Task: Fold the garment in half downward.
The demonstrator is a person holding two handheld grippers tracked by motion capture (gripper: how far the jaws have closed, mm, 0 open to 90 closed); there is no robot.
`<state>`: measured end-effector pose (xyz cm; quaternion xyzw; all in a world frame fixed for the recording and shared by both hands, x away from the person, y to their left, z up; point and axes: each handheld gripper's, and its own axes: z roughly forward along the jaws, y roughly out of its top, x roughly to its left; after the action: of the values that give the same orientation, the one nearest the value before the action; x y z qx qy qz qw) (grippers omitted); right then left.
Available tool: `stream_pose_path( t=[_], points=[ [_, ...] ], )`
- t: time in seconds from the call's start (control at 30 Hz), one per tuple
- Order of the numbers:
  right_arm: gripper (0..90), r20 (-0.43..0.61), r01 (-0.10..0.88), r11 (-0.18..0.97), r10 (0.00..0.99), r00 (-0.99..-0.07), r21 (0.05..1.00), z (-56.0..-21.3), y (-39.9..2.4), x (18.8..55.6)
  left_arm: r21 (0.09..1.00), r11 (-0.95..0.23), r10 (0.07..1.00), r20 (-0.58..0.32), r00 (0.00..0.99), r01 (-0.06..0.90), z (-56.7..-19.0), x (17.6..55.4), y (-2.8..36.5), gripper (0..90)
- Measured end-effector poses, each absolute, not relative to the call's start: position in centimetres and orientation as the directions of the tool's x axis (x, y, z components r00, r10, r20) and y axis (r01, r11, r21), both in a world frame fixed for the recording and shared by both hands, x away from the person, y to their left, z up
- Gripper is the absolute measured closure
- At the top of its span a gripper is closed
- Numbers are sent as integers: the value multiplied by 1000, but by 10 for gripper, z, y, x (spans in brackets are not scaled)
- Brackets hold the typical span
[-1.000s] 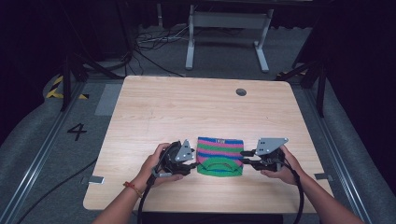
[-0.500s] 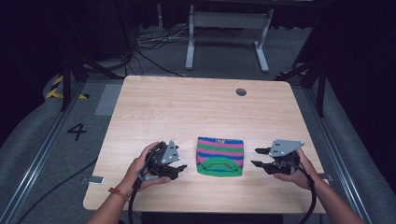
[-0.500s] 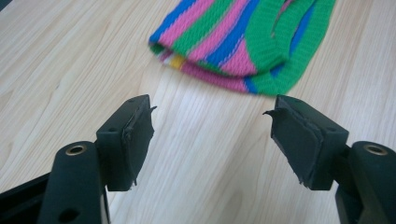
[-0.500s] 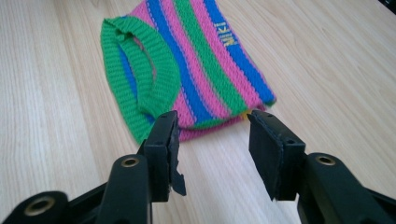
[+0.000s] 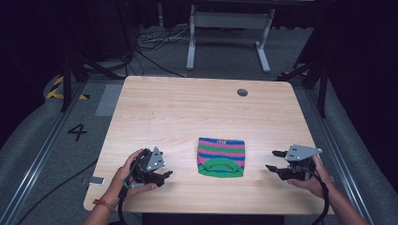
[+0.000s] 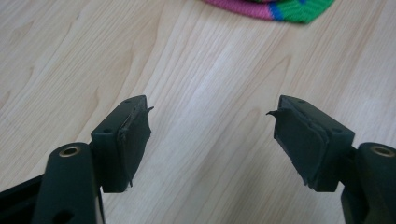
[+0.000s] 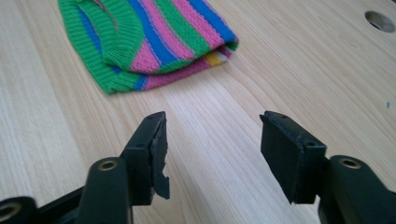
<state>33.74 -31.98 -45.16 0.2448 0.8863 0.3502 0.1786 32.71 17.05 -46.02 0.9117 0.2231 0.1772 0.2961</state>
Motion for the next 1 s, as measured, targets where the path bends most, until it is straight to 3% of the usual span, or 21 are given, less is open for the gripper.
stream_pose_path(
  t=[0.73,1.0],
  points=[
    [273,-122,439,548,712,-691,712,-480,-388,327,636,-638,628,102,772,435,-478,326,228,229],
    [259,-57,501,467,770,-635,728,-494,-409,318,640,-602,662,65,747,477,-485,324,246,219]
  ],
)
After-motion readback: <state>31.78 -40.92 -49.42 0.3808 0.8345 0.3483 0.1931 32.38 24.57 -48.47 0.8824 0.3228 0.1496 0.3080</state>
